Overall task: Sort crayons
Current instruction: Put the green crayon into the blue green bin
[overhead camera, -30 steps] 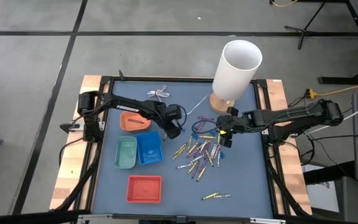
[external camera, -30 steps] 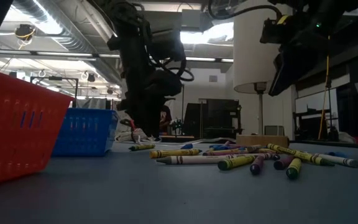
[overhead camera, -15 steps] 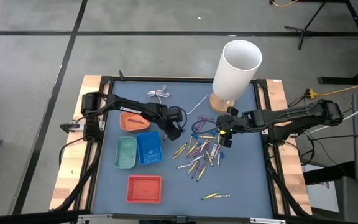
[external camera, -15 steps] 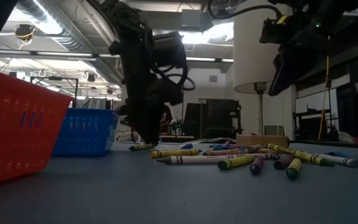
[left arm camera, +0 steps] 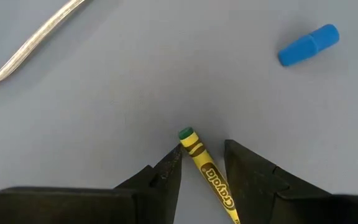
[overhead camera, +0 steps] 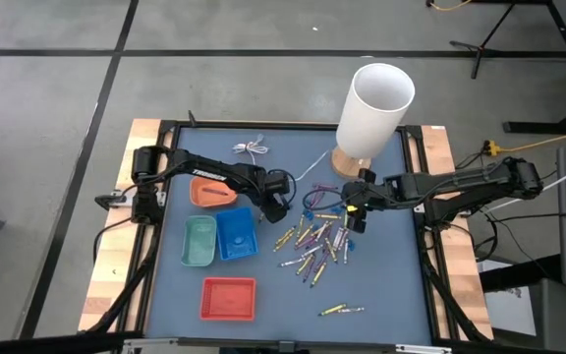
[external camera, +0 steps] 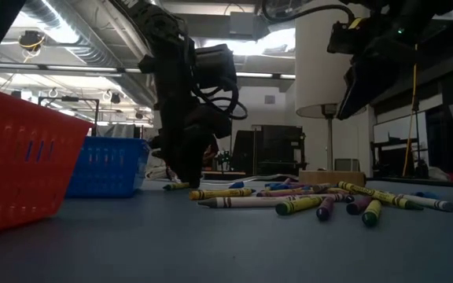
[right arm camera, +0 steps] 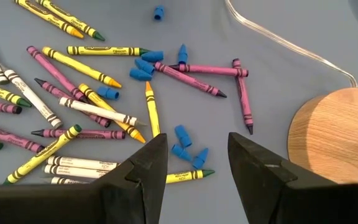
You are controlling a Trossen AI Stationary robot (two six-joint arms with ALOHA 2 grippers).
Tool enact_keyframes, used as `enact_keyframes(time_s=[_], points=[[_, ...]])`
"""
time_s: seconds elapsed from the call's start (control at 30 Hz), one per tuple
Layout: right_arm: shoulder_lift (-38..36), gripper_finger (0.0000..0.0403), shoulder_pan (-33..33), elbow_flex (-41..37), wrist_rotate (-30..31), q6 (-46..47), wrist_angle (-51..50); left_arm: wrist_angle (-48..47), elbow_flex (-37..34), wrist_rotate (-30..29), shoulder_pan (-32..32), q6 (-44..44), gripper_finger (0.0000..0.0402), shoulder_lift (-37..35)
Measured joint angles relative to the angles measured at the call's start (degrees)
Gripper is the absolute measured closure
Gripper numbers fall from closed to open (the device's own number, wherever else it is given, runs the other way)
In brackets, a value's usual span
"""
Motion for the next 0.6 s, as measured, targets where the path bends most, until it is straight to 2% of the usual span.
enact_keyframes(time_s=[0.33,0.6], points=[[0.0,0.0235,0.0,0.0,0.0,0.0,-0.02,0.16,-0.07,0.01,0.0,0.05,0.0344,0.11],[0.0,0.0235,0.0,0.0,0.0,-0.02,-0.02,0.29,-0.11,0.1,0.0,0.04,0.0363,0.15]])
